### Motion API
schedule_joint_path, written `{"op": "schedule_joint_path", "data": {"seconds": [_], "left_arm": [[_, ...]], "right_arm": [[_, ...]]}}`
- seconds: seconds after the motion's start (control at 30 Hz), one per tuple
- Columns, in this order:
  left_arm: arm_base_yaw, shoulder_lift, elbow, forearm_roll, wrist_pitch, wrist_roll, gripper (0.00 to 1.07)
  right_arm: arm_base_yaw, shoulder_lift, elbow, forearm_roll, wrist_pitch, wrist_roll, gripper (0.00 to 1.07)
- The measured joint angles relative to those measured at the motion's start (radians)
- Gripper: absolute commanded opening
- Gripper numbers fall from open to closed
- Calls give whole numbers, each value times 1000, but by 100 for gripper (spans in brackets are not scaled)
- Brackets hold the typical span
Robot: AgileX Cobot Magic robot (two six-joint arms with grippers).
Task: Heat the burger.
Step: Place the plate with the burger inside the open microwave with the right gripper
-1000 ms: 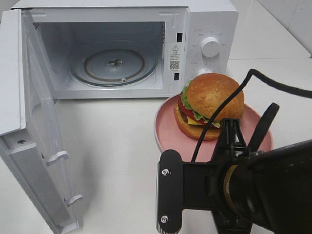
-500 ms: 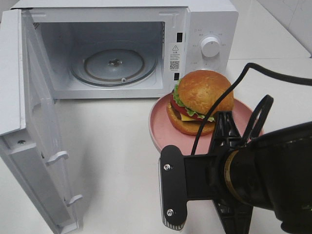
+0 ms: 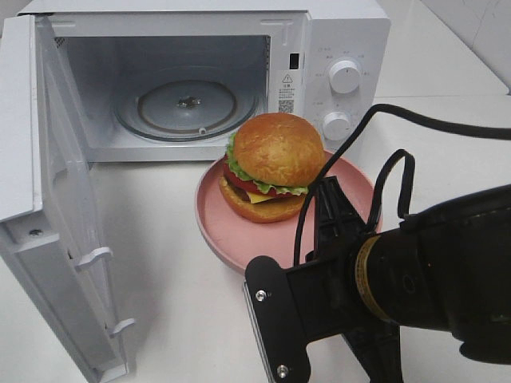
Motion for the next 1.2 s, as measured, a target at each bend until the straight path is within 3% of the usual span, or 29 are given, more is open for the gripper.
{"op": "schedule_joint_path", "data": {"seconds": [0.37,0.67,0.87,0.93,1.2], "left_arm": [[0,0,0,0,0,0,100],[0,0,0,0,0,0,100],[0,0,0,0,0,0,100],[0,0,0,0,0,0,100],[0,0,0,0,0,0,100]], "right_arm": [[-10,0,0,-3,-64,-91,0],[-122,1,0,17,-143,-277,0],[-167,2,0,108,-166,-459,0],[-200,2,0,200,-171,-622,0],[-253,2,0,401,-191,-889,0]]}}
